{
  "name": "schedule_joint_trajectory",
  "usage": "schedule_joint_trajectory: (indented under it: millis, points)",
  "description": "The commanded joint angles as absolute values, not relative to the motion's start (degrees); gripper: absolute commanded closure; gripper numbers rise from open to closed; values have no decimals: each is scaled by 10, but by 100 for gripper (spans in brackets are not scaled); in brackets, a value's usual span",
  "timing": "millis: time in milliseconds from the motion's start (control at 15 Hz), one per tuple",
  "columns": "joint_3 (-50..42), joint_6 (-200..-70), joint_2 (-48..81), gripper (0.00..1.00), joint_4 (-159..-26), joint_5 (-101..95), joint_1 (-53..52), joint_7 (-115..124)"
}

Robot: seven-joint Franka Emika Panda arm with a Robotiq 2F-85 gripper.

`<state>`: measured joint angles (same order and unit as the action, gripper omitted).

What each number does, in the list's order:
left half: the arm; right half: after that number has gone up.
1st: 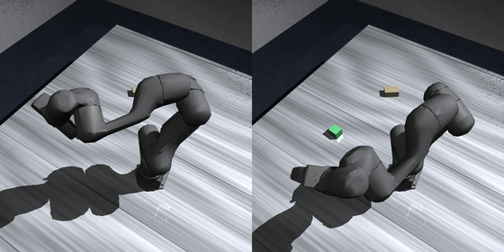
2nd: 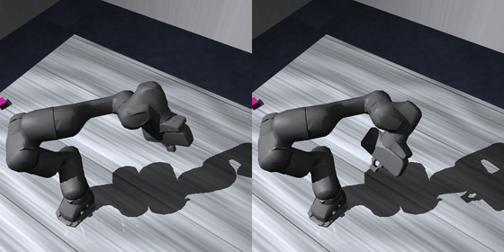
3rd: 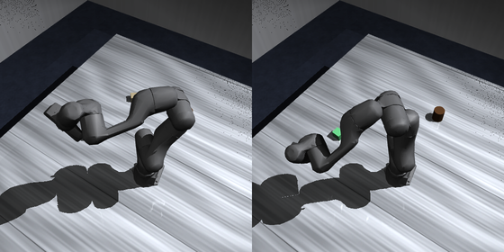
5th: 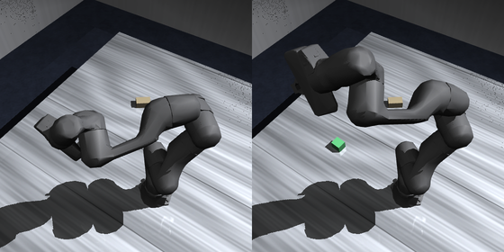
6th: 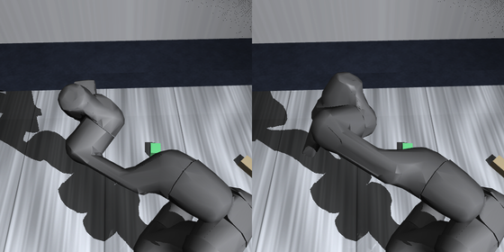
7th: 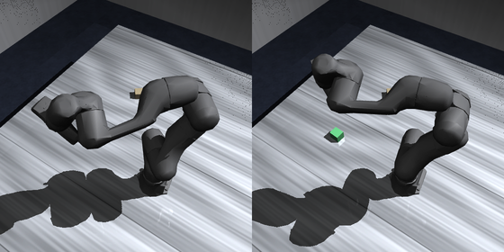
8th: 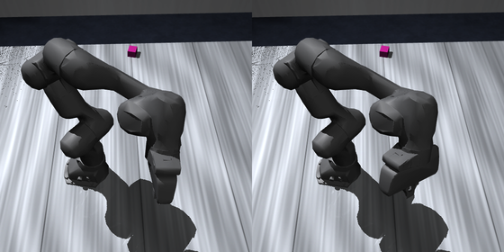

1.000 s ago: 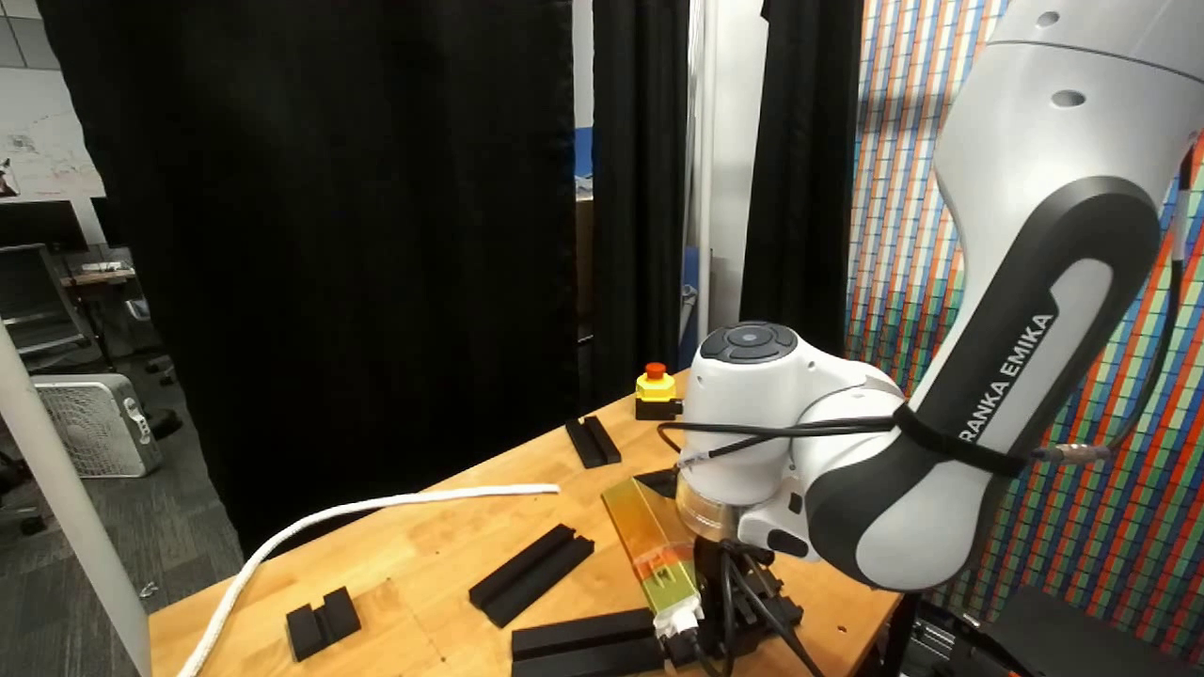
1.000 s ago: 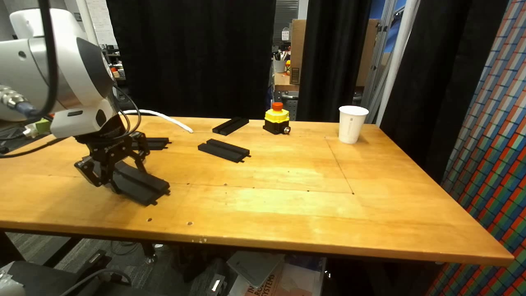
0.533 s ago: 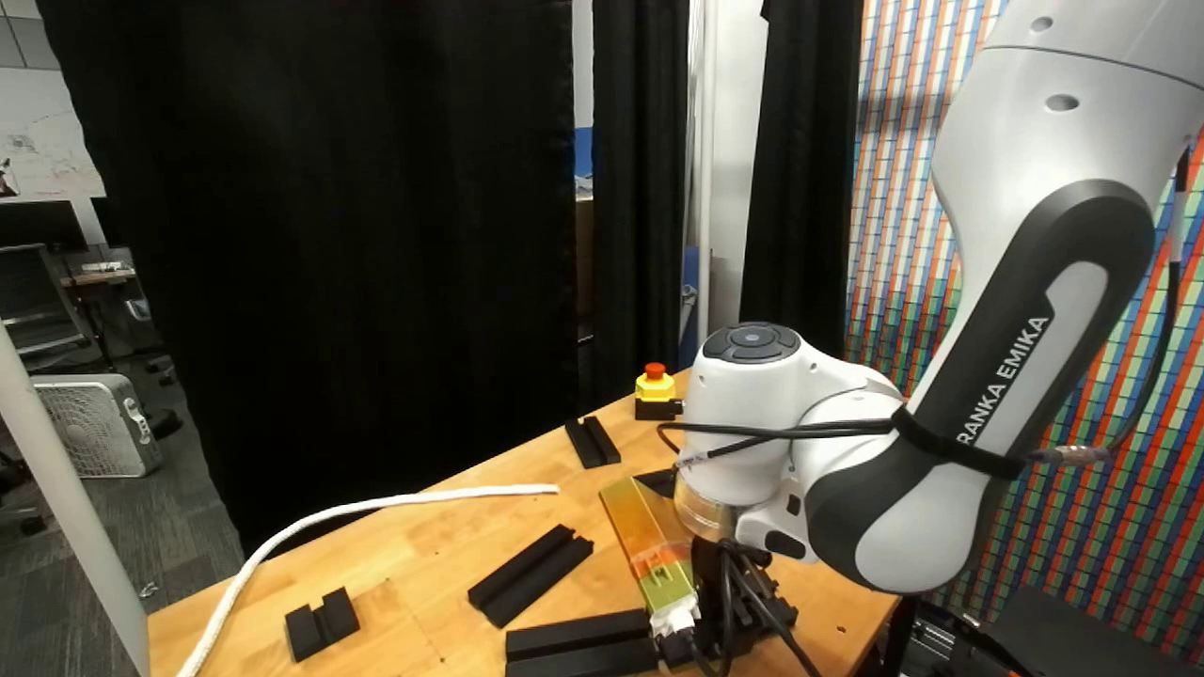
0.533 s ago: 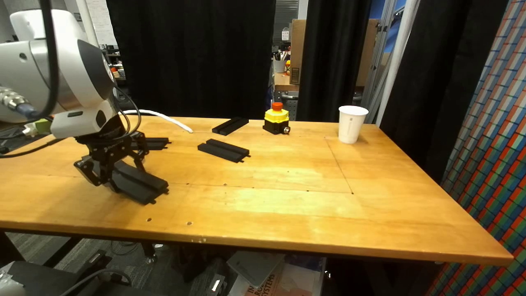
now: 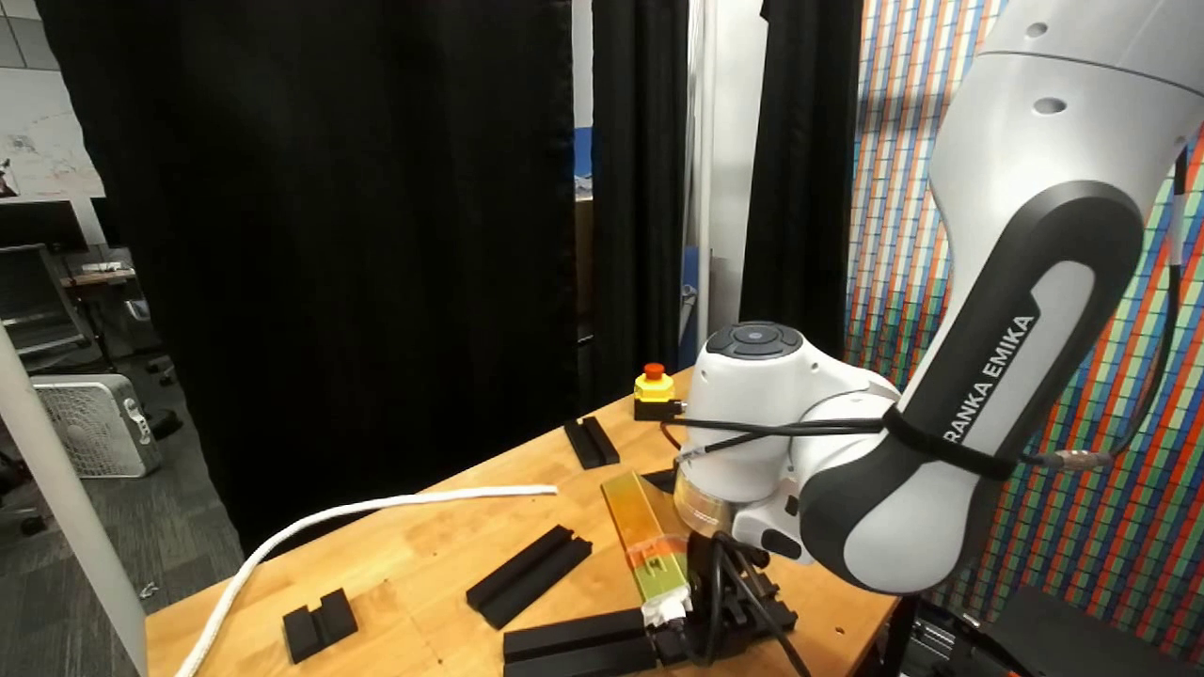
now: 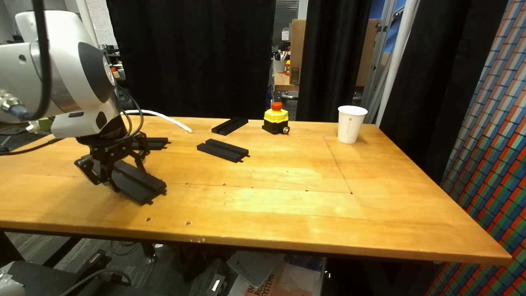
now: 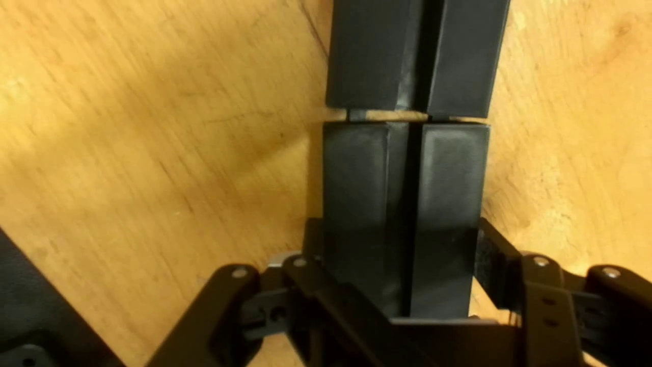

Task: Join the two black pieces of the object

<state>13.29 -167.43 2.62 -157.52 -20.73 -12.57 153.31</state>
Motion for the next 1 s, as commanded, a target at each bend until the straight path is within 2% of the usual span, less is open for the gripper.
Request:
schedule_joint_trajectory:
  millis: [0,667,933]
  points:
    - [138,-1740,104,55,-1554,-160,-124,1529]
    - [176,-1804,159,55,-1530,40,-134,1327]
    - [256,-1792,170,55,-1508,201,-85,1184]
